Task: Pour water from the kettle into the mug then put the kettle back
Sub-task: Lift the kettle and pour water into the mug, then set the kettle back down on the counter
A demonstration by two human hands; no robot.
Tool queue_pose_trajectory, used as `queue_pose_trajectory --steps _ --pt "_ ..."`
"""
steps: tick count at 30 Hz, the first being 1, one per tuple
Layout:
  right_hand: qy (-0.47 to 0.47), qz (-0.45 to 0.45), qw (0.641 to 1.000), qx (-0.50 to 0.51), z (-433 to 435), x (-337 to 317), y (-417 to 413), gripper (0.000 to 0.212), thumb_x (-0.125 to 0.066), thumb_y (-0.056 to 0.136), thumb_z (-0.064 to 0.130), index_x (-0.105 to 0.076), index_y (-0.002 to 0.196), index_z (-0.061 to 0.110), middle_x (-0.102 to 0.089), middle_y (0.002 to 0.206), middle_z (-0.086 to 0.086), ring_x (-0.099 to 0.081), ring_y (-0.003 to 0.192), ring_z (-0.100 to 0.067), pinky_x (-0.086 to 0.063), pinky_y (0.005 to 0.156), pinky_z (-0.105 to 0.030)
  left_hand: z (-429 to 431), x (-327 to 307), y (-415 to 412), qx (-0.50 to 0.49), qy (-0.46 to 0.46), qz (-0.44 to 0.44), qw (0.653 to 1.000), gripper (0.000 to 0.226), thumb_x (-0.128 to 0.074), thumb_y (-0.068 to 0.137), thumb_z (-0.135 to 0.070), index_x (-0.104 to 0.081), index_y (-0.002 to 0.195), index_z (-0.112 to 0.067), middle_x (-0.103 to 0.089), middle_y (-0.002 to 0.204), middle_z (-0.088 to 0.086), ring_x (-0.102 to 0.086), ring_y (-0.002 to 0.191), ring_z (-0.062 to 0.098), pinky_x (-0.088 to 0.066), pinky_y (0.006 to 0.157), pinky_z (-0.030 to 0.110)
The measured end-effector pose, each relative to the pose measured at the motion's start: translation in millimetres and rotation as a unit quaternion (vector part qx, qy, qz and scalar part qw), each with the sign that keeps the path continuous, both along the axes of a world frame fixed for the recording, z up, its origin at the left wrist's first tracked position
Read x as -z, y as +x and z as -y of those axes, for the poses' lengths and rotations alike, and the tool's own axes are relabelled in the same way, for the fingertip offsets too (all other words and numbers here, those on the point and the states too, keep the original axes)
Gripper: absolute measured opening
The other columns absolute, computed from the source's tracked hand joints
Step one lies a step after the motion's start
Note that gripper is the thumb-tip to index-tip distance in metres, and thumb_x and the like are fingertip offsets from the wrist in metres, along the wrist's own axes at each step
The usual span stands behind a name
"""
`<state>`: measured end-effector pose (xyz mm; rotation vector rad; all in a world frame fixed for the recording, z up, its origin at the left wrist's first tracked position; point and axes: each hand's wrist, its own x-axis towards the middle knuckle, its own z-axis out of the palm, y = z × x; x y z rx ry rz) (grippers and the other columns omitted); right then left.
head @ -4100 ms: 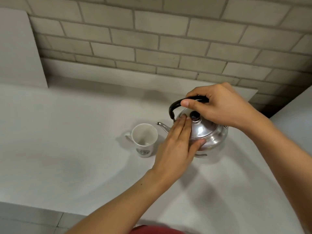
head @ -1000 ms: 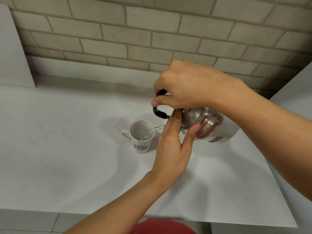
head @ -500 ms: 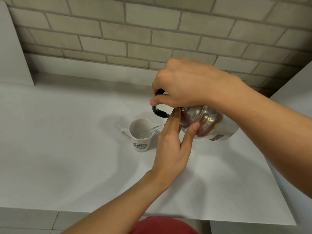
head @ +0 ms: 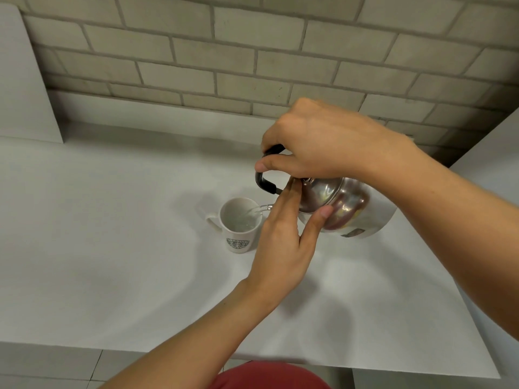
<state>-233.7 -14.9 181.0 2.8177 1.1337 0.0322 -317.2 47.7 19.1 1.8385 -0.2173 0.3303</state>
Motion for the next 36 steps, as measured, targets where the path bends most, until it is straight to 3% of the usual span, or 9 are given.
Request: queue_pose_trajectory --steps 6,9,12,16,19,22,26,30,36 --pt "0.093 0.008 0.996 -0.003 26 17 0 0.045 -0.054 0.097 0.061 -0.079 0.109 0.025 -0.077 0.085 0.001 -0.064 0.076 -0.021 -0.055 0.073 -0.044 -9 4 3 0.025 0.108 -0.007 0.994 0.068 -0.054 0.107 -0.046 -0.032 0.164 -0.016 -0.044 0.164 -0.002 -0.041 0.15 0.01 -0.037 0.119 0.026" --pt "0.151 0.026 0.988 -0.002 44 28 -2 0.05 -0.05 0.096 0.061 -0.08 0.112 0.024 -0.08 0.086 0.0 -0.067 0.073 -0.021 -0.053 0.074 -0.042 -12 7 4 0.036 0.154 -0.005 0.987 0.071 -0.052 0.106 -0.047 -0.028 0.166 -0.016 -0.034 0.17 -0.001 -0.031 0.157 0.01 -0.026 0.121 0.014" --pt "0.207 0.053 0.977 -0.001 61 40 -5 0.048 -0.052 0.098 0.059 -0.081 0.11 0.021 -0.08 0.082 -0.001 -0.069 0.069 -0.021 -0.054 0.071 -0.042 -13 7 3 0.045 0.176 0.007 0.983 0.066 -0.052 0.107 -0.048 -0.037 0.162 -0.015 -0.036 0.169 -0.001 -0.031 0.156 0.01 -0.021 0.121 0.011" --pt "0.304 0.08 0.949 0.029 80 57 -12 0.034 -0.065 0.098 0.047 -0.082 0.105 0.019 -0.079 0.08 0.001 -0.071 0.07 -0.019 -0.054 0.069 -0.038 -19 11 3 -0.004 0.155 0.113 0.981 0.034 -0.064 0.103 -0.035 -0.069 0.128 -0.011 -0.063 0.132 0.0 -0.061 0.122 0.017 -0.048 0.105 0.029" --pt "0.357 0.096 0.928 0.051 92 71 -15 0.027 -0.071 0.096 0.041 -0.083 0.105 0.018 -0.081 0.084 0.003 -0.072 0.071 -0.014 -0.056 0.07 -0.032 -24 12 9 -0.044 0.095 0.151 0.983 0.018 -0.067 0.101 -0.032 -0.063 0.11 -0.017 -0.055 0.113 -0.009 -0.063 0.103 0.018 -0.055 0.086 0.034" --pt "0.401 0.106 0.907 0.066 104 86 -18 0.023 -0.073 0.095 0.039 -0.083 0.105 0.02 -0.079 0.087 0.012 -0.068 0.076 0.005 -0.048 0.072 -0.008 -27 5 23 -0.084 0.085 0.112 0.986 0.029 -0.058 0.104 -0.042 -0.048 0.128 -0.03 -0.047 0.125 -0.016 -0.061 0.112 0.016 -0.057 0.086 0.03" --pt "0.461 0.09 0.879 0.082 117 103 -20 0.026 -0.072 0.095 0.04 -0.083 0.103 0.018 -0.079 0.09 0.014 -0.068 0.075 0.009 -0.047 0.071 -0.008 -25 0 46 0.01 0.142 0.031 0.989 0.05 -0.043 0.109 -0.052 -0.031 0.157 -0.044 -0.041 0.15 -0.016 -0.05 0.135 0.004 -0.048 0.103 0.021" --pt "0.488 0.084 0.863 0.094 128 119 -20 0.027 -0.073 0.095 0.04 -0.083 0.106 0.018 -0.081 0.097 0.012 -0.074 0.084 0.0 -0.053 0.075 -0.013 -18 -1 55 0.041 0.154 0.062 0.985 0.042 -0.047 0.11 -0.04 -0.049 0.153 -0.04 -0.066 0.126 -0.013 -0.061 0.115 0.0 -0.042 0.096 0.006" --pt "0.424 0.03 0.897 0.118 152 138 -12 0.037 -0.056 0.106 0.039 -0.065 0.138 0.023 -0.062 0.1 0.018 -0.058 0.091 0.008 -0.041 0.083 -0.007 -4 1 70 0.019 0.172 0.055 0.983 0.036 -0.051 0.11 -0.031 -0.057 0.145 -0.038 -0.067 0.109 -0.011 -0.064 0.098 0.007 -0.049 0.087 0.017"
